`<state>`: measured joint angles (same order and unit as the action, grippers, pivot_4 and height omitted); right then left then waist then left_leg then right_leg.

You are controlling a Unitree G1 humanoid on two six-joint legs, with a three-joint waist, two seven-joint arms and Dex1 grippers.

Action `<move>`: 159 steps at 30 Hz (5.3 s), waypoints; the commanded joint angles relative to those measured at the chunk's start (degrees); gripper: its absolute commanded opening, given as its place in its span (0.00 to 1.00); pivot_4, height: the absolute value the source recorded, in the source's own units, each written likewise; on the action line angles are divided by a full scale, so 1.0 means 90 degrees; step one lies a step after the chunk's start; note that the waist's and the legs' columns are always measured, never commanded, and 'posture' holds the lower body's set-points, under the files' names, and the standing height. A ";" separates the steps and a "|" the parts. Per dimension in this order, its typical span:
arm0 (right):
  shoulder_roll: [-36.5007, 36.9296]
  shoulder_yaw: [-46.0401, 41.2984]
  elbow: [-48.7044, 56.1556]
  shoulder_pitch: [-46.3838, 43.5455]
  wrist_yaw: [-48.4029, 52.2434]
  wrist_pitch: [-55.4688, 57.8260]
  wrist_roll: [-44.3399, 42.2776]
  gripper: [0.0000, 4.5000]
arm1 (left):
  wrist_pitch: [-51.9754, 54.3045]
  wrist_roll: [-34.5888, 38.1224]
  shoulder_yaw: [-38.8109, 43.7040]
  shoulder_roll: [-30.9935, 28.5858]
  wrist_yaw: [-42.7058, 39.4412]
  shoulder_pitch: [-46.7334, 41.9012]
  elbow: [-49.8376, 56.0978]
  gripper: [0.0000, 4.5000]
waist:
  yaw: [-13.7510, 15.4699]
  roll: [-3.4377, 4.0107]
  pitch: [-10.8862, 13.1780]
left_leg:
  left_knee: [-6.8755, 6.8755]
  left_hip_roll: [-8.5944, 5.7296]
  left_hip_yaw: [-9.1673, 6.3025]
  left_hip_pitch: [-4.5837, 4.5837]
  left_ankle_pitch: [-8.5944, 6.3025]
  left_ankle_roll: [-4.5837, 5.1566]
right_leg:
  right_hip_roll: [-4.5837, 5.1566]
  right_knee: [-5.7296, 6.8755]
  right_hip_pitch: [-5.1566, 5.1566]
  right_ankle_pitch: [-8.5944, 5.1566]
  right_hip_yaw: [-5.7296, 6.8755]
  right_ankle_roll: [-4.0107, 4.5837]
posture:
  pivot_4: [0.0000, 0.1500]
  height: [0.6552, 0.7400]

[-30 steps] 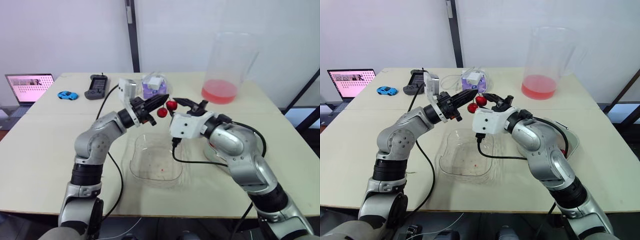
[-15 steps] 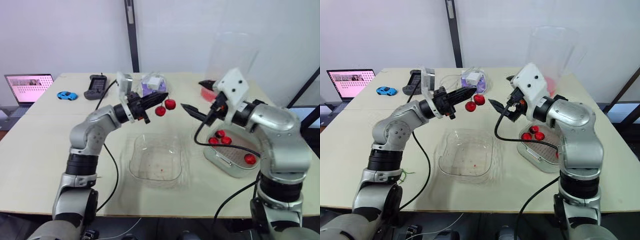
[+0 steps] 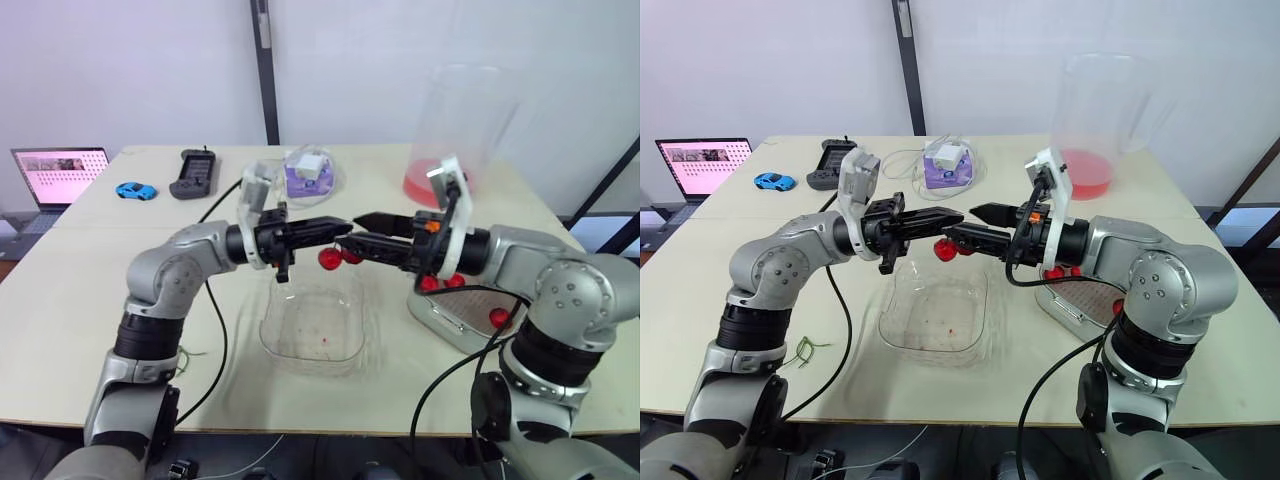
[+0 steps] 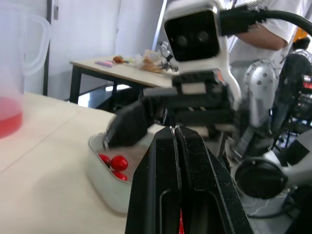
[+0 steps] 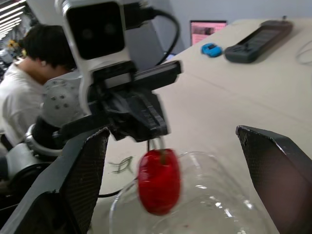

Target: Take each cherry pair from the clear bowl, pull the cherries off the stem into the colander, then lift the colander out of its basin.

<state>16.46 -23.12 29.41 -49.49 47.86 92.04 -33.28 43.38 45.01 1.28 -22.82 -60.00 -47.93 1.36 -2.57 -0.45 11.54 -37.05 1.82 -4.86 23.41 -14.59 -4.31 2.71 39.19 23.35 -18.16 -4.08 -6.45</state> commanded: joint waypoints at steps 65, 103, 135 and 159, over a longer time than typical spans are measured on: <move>0.3440 0.0164 -0.0582 0.0977 -0.0853 -0.0932 -0.3026 0.26 | -0.0351 0.0153 0.0128 0.0248 0.0420 0.0176 0.0340 0.00 | 0.0021 -0.0002 0.0001 | 0.0001 0.0000 0.0001 0.0004 -0.0010 0.0017 | -0.0002 -0.0013 -0.0002 -0.0001 0.0000 -0.0001 | 1.00 0.92; 0.2045 0.1785 -0.0496 0.0732 -0.1702 -0.2856 -0.3056 0.98 | -0.0367 0.0354 0.0366 0.0158 0.0502 0.0142 0.0415 0.00 | 0.0159 -0.0005 0.0006 | -0.0006 -0.0005 0.0002 0.0010 0.0002 -0.0005 | 0.0009 -0.0026 -0.0010 -0.0001 0.0001 -0.0004 | 1.00 0.92; 0.1791 0.2759 -0.0718 0.0724 -0.1960 -0.2619 -0.2353 0.08 | -0.0393 0.0238 0.0234 0.0172 0.0434 0.0088 0.0344 0.00 | 0.0009 -0.0004 0.0005 | -0.0003 0.0000 -0.0002 0.0007 -0.0010 0.0018 | -0.0001 -0.0016 -0.0004 -0.0002 0.0000 -0.0004 | 1.00 0.92; 0.6277 0.2350 -0.1711 0.1427 0.0530 -0.4098 -0.0433 0.08 | -0.0594 0.0134 0.0231 -0.0024 0.0373 0.0117 0.0198 0.00 | 0.0022 -0.0005 0.0007 | -0.0003 0.0000 0.0006 0.0005 -0.0018 0.0032 | -0.0003 -0.0028 -0.0006 -0.0003 -0.0002 -0.0005 | 1.00 0.92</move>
<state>71.37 -2.88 14.34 -37.18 49.05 59.12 -40.40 39.27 46.44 2.34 -22.91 -56.25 -46.60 2.14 -2.37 -0.49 11.61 -37.07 1.82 -4.80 23.45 -14.75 -4.02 2.69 38.93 23.29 -18.18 -4.10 -6.50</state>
